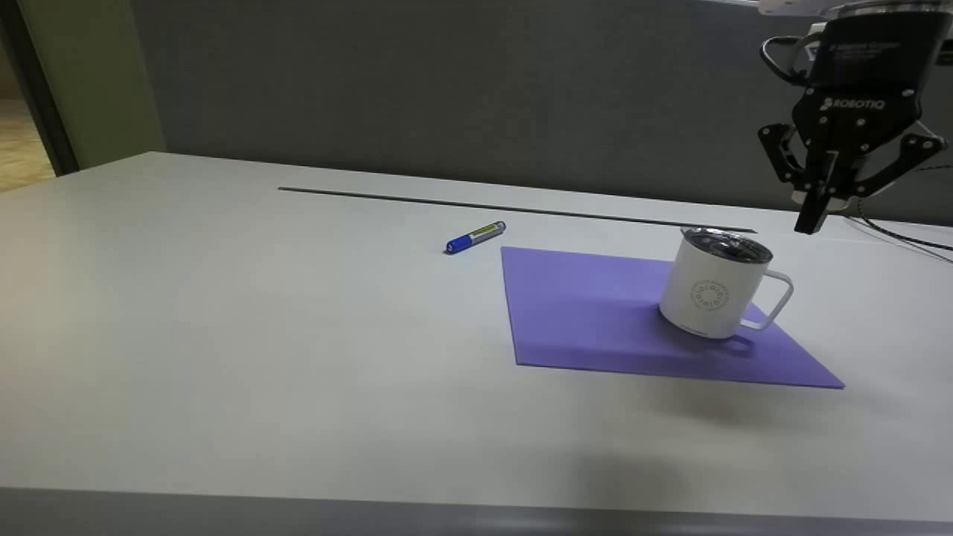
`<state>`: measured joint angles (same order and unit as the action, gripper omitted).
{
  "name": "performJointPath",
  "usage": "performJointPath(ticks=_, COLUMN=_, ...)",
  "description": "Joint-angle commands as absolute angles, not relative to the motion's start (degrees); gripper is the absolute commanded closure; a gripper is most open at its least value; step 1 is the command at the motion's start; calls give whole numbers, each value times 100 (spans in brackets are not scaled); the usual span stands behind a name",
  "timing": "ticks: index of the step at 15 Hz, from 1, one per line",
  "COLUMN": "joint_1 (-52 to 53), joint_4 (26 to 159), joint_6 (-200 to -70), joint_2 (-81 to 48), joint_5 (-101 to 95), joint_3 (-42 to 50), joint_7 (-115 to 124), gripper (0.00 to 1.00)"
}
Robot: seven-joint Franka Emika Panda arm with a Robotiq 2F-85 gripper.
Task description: Close the mouth of the thermocup
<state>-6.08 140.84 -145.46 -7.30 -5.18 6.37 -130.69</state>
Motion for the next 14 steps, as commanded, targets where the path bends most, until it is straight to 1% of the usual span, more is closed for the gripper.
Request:
performJointPath(ticks=1, joint_1=-775, joint_4=13966, joint_6=-14766, joint_2=-937, joint_5=-376, joint_3=502, joint_7=-13546, gripper=100)
performJointPath(ticks=7, joint_1=-1039, joint_4=13638, joint_6=-14689, joint_2=-1301, joint_5=433, joint_3=154, joint_7=-14734, gripper=100)
performJointPath(ticks=14, joint_1=-1057, joint_4=13339, joint_6=-14104, joint_2=-1549, joint_5=684, joint_3=-11, joint_7=-14816, gripper=100)
